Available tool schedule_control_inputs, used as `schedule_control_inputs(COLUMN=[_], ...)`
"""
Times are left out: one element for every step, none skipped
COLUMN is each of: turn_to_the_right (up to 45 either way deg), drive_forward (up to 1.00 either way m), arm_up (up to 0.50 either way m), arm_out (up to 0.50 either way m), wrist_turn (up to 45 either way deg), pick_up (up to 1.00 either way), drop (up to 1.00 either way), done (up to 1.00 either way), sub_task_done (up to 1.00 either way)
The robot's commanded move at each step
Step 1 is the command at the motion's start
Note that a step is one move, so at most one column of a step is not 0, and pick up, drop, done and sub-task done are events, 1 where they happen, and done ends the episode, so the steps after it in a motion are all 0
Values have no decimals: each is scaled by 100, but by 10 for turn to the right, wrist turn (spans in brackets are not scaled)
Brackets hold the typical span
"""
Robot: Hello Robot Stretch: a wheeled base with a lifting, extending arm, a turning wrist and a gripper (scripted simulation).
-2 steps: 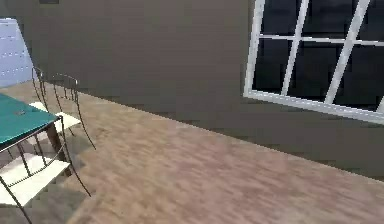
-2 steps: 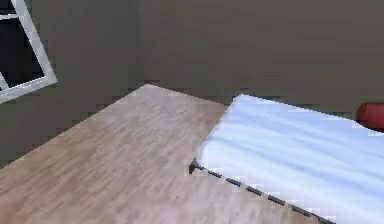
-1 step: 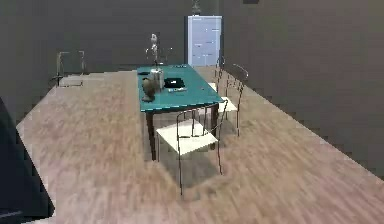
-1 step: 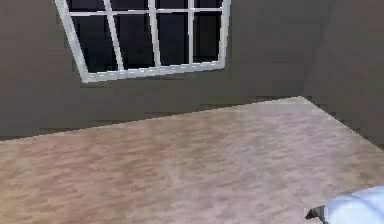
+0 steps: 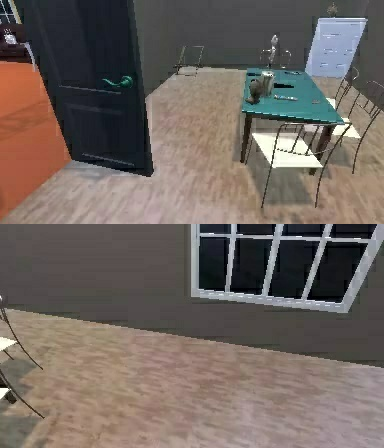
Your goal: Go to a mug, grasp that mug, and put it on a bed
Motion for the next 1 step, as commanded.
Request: schedule_control_inputs(turn_to_the_right=[0], drive_forward=[100], arm_up=[0], arm_out=[0], wrist_turn=[0], pick_up=[0], drop=[0], done=[0], sub_task_done=[0])
